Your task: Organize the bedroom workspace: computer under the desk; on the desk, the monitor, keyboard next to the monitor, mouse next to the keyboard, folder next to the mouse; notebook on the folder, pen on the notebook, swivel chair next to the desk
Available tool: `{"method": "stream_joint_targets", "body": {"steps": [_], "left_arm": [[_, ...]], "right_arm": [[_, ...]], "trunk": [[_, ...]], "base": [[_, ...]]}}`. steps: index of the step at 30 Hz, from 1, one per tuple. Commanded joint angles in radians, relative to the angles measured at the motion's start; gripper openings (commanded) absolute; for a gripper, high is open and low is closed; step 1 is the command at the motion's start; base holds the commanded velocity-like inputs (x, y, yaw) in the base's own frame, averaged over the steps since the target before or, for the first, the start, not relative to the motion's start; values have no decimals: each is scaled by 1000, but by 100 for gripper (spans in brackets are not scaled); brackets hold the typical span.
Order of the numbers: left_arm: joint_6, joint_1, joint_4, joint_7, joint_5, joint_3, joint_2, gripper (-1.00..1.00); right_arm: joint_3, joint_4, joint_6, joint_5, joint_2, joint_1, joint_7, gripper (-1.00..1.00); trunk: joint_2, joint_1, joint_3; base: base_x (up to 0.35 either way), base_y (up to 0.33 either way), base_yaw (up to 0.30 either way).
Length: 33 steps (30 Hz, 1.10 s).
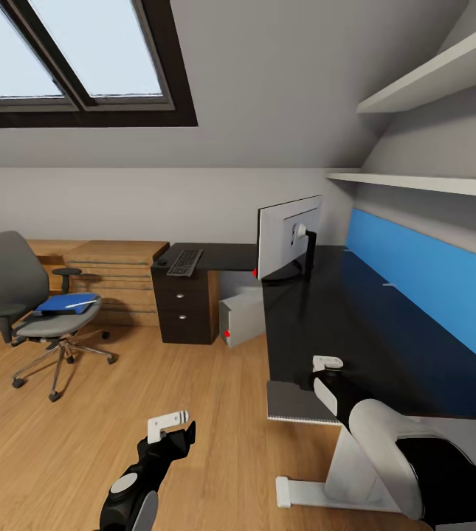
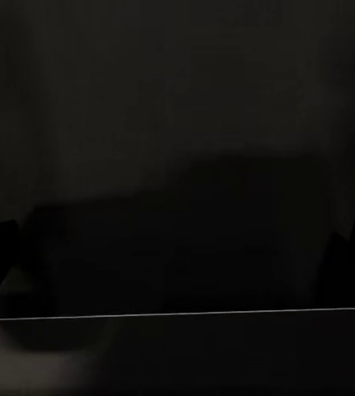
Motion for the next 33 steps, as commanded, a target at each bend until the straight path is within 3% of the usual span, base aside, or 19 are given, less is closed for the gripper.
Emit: {"method": "stream_joint_targets", "body": {"steps": [1, 22, 33], "left_arm": [[3, -1, -1, 9, 10, -2, 0, 100], [3, -1, 2, 9, 11, -2, 0, 100], [3, -1, 14, 9, 9, -3, 0, 100]], "right_arm": [[-6, 8, 7, -20, 0, 1, -6, 100], [-11, -42, -9, -20, -1, 1, -6, 100], [-12, -108, -88, -21, -1, 3, -7, 100]], "trunk": [[0, 0, -1], [0, 0, -1], [0, 0, -1]], "base": [[0, 0, 0], [0, 0, 0], [0, 0, 0]]}}
